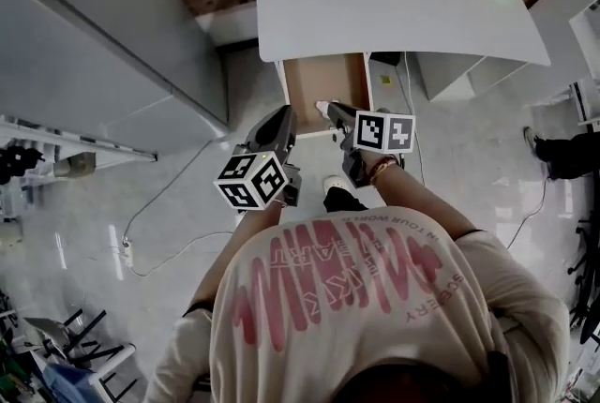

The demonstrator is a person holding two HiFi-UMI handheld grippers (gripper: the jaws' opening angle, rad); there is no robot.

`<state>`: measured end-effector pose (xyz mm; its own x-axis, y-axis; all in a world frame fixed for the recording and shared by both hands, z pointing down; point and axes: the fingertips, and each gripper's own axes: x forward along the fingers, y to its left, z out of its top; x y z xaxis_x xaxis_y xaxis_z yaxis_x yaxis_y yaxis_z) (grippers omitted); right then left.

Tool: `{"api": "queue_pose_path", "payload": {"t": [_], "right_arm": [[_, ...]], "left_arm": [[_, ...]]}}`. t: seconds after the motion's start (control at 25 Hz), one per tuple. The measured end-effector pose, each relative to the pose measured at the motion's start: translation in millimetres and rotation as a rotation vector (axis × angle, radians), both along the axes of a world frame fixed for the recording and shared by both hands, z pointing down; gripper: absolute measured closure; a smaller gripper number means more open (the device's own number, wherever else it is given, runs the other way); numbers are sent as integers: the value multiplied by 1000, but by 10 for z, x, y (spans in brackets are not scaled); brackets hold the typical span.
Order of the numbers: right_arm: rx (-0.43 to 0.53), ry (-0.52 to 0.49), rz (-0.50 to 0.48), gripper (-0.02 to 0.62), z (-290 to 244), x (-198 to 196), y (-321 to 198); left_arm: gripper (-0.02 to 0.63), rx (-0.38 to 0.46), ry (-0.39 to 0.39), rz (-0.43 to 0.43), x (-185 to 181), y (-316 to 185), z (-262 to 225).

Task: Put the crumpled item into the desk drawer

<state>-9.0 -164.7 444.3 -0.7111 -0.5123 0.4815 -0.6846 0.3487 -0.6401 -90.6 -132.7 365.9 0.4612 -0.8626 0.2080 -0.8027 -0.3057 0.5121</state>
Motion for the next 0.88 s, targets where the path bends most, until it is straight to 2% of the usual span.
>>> {"api": "queue_pose_path", "payload": {"t": [0.2,0.36,0.48,0.6,0.68,0.88], "right_arm": [[26,-162,80,581,-513,29,111],[117,-263,131,584,-1044,127,101],[216,-295,143,585,-1427,182,115],[339,-266,105,586,-1742,156,217],[417,-230,93,586,-1895,133,294],[624,-21,121,586,-2081,183,394]], "left_arm": [[601,121,-7,4,-41,92,-551],[603,202,-71,-1,-92,192,-874],[603,234,-75,-6,-114,250,-1038],[603,260,-56,5,-81,334,-1169],[603,282,-70,14,-58,396,-1234],[603,312,-107,16,-80,501,-1306]]}}
